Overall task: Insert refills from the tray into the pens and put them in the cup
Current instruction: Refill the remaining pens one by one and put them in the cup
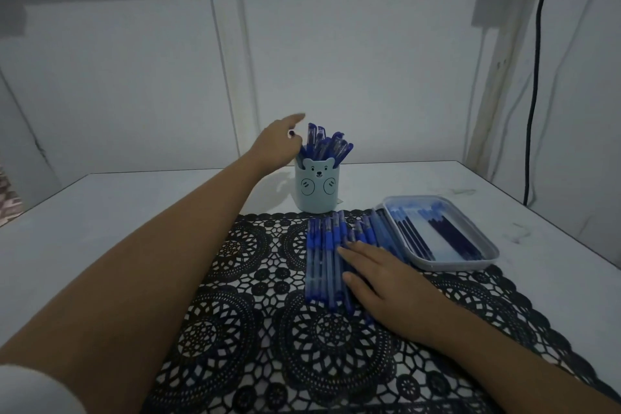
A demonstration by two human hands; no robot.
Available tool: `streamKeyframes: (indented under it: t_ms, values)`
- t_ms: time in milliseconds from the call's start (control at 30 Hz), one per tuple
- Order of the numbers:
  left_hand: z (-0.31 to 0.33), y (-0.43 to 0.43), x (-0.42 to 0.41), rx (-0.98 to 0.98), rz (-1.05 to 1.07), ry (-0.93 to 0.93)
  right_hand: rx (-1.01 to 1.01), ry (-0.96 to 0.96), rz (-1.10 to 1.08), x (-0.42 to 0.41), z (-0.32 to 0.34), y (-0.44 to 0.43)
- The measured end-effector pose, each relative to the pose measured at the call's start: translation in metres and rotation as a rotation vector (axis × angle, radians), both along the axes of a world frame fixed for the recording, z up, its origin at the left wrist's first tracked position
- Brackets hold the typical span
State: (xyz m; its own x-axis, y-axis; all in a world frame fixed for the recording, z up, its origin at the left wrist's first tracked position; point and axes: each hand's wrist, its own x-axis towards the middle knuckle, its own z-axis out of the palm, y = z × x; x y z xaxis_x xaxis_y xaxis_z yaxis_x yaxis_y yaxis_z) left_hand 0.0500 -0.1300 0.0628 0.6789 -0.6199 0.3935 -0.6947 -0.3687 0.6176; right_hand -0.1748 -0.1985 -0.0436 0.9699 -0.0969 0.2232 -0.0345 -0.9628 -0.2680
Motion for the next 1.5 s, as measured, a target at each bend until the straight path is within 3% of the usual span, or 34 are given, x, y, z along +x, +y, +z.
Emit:
streamKeyframes:
  t_ms: [100,167,433,833,1000,1167,1333,1500]
  values:
    - [-0.008,0.016,-0.014,-0.157,0.049,-0.054,0.01,-0.002,-0.002,0.0,0.0,0.0]
    - [-0.022,0.029,-0.028,-0.161,0.087,-0.109,0.016,-0.002,-0.005,-0.001,0.0,0.0]
    - [-0.086,0.048,-0.073,0.376,0.097,-0.051,0.016,-0.024,-0.013,0.0,0.001,0.001]
    - [-0.078,0.057,-0.079,0.568,0.131,0.019,-0.002,-0.075,-0.015,-0.001,-0.001,0.001]
    - [-0.071,0.073,-0.086,0.479,0.168,-0.081,0.034,-0.214,-0.031,-0.002,0.001,-0.001]
    - [-0.076,0.105,-0.108,0.34,-0.016,-0.265,0.003,-0.416,-0.041,-0.004,0.005,-0.003]
    - [-0.094,0.124,-0.128,0.221,-0.146,-0.409,-0.289,-0.37,0.116,-0.008,0.01,0.013]
    - [-0.105,0.121,-0.132,0.131,-0.261,-0.517,-0.216,-0.311,0.228,-0.009,0.008,0.02]
